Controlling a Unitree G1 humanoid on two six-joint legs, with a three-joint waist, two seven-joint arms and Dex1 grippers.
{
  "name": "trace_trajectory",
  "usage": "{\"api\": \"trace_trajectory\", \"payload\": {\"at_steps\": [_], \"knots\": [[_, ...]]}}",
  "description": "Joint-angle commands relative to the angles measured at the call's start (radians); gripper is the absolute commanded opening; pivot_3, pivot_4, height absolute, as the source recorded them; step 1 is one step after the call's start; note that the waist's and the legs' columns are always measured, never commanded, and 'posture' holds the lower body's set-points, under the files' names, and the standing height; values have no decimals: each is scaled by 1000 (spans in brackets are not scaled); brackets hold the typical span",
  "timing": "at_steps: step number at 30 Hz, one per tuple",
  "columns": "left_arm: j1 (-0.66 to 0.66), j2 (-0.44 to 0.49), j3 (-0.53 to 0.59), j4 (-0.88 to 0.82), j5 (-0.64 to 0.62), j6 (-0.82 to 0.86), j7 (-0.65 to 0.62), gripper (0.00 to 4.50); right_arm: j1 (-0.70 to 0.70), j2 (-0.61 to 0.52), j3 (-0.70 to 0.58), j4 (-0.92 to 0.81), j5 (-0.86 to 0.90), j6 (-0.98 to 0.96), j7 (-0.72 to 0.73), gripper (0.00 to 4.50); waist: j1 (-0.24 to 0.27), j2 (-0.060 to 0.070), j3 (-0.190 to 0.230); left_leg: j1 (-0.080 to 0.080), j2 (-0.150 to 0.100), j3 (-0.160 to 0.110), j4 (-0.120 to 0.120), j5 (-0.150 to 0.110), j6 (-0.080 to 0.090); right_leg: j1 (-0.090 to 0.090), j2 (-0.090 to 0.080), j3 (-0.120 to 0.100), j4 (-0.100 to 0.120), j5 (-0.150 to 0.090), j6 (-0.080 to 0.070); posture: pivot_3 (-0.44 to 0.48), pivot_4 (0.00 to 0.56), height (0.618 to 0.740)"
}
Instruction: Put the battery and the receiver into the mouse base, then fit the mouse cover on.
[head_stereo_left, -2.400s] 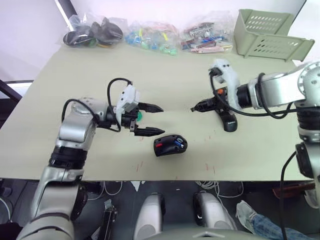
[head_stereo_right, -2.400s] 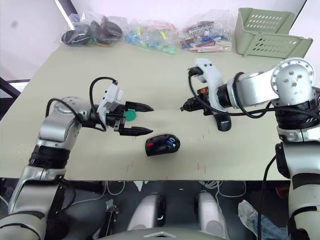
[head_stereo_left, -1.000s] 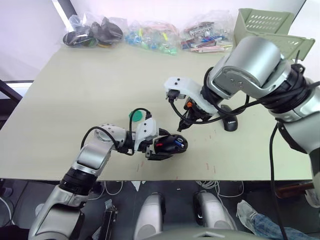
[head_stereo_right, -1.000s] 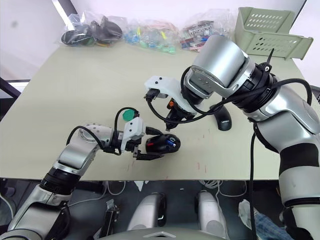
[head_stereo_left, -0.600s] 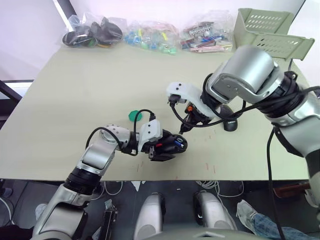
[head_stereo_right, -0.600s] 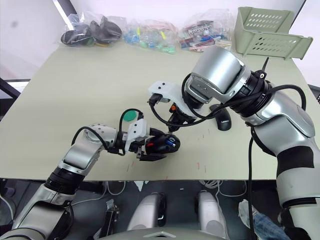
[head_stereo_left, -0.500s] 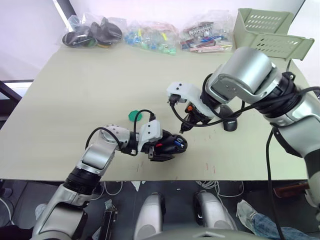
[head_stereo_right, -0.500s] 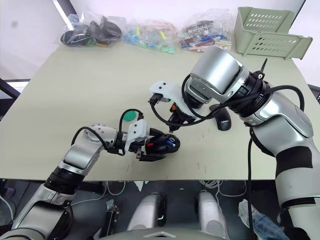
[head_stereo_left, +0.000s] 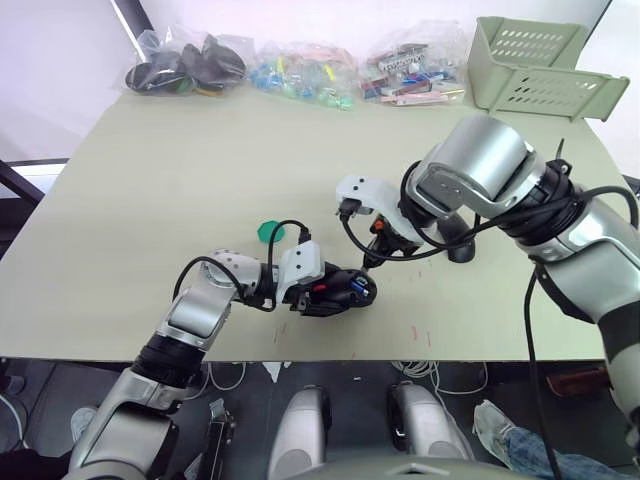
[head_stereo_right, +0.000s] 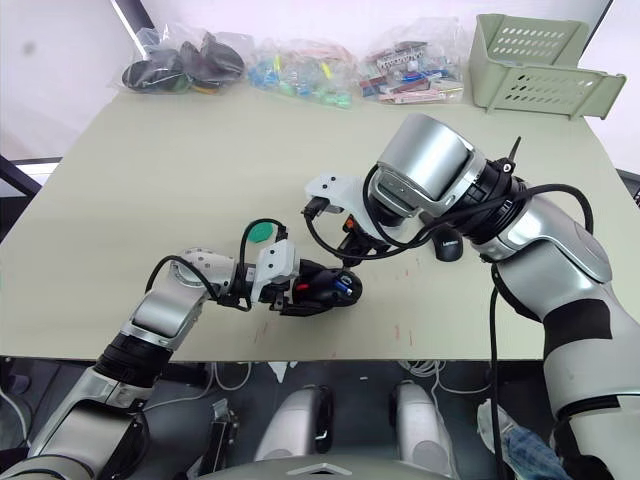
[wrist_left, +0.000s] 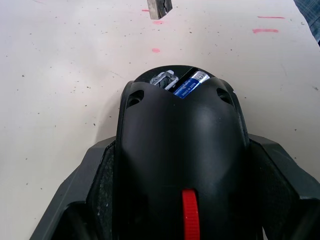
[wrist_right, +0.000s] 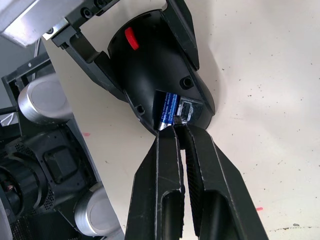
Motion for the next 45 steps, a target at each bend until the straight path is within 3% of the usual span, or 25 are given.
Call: {"api": "trace_trajectory", "payload": {"at_steps": [1,23,45], "knots": [[-7,-3,6,-18,-4,-6,4,2987,2,9,-46,-13,-3,7,-7,0,0,0,0,0,0,0,0,0,0,0,0,0,0,0,0,0,150,740],[-7,-9,3,-31,-6,14,10,2987,131,63,-95,16,34,9,-197,0,0,0,0,0,0,0,0,0,0,0,0,0,0,0,0,0,150,740],[-6,-12,1,-31,-1,12,19,2987,170,67,-66,12,22,9,-263,0,0,0,0,1,0,0,0,0,0,1,0,0,0,0,0,0,150,740]]}}
